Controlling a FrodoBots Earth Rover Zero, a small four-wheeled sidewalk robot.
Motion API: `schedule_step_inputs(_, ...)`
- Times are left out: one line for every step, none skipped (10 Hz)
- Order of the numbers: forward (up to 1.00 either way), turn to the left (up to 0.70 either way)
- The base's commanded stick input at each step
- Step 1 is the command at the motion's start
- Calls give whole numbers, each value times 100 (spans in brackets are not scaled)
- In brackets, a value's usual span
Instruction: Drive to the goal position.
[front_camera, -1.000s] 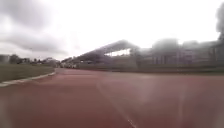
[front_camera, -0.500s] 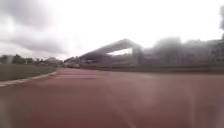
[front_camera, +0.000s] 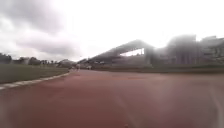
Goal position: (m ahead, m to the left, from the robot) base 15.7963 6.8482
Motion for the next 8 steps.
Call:
schedule_step_inputs(50,2)
schedule_step_inputs(50,2)
schedule_step_inputs(50,2)
schedule_step_inputs(50,2)
schedule_step_inputs(50,2)
schedule_step_inputs(50,2)
schedule_step_inputs(50,2)
schedule_step_inputs(50,2)
